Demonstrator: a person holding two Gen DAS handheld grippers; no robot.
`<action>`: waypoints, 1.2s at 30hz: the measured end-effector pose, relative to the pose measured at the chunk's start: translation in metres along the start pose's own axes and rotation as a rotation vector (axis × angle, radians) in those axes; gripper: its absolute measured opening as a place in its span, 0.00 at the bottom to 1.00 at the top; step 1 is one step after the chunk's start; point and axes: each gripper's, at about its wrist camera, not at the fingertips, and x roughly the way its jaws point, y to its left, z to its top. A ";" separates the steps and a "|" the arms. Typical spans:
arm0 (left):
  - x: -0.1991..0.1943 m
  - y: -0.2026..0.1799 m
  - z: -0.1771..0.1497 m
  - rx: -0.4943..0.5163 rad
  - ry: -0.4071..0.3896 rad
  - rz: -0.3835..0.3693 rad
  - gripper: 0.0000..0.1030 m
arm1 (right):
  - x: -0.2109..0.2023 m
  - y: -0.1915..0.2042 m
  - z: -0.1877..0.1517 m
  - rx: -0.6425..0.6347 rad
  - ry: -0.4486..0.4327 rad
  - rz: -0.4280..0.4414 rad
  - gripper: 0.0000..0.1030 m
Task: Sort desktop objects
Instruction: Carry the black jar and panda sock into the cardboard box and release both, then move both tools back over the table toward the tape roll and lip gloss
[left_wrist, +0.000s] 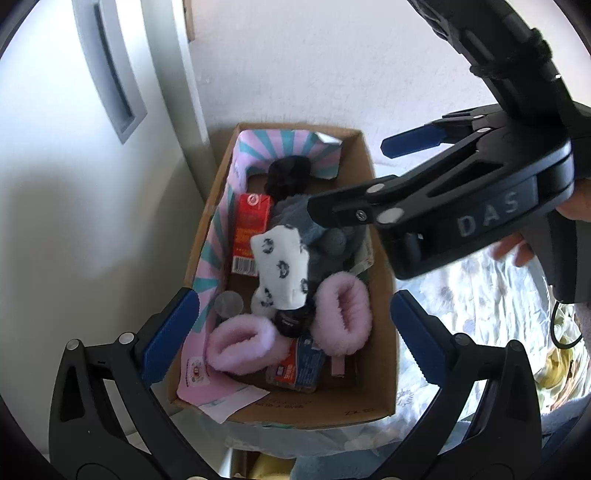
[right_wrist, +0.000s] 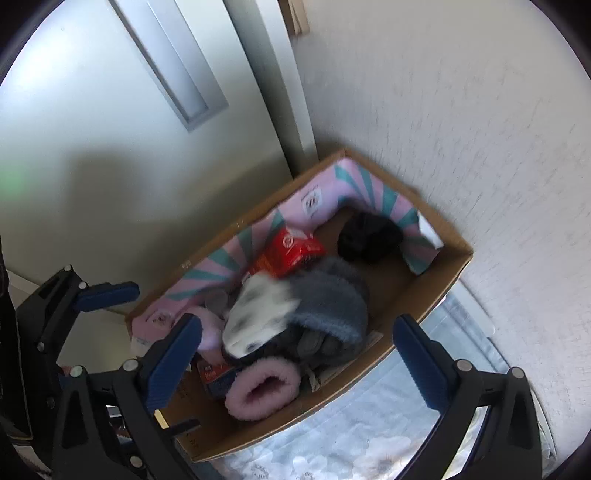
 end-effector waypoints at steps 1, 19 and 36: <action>-0.001 -0.002 -0.001 0.002 -0.015 0.001 1.00 | -0.002 0.000 -0.001 -0.001 -0.010 -0.017 1.00; -0.019 -0.037 0.008 0.034 -0.074 -0.075 1.00 | -0.064 -0.059 -0.045 0.259 -0.225 0.019 1.00; 0.009 -0.177 0.010 0.178 -0.023 -0.134 1.00 | -0.168 -0.155 -0.176 0.389 -0.308 -0.318 1.00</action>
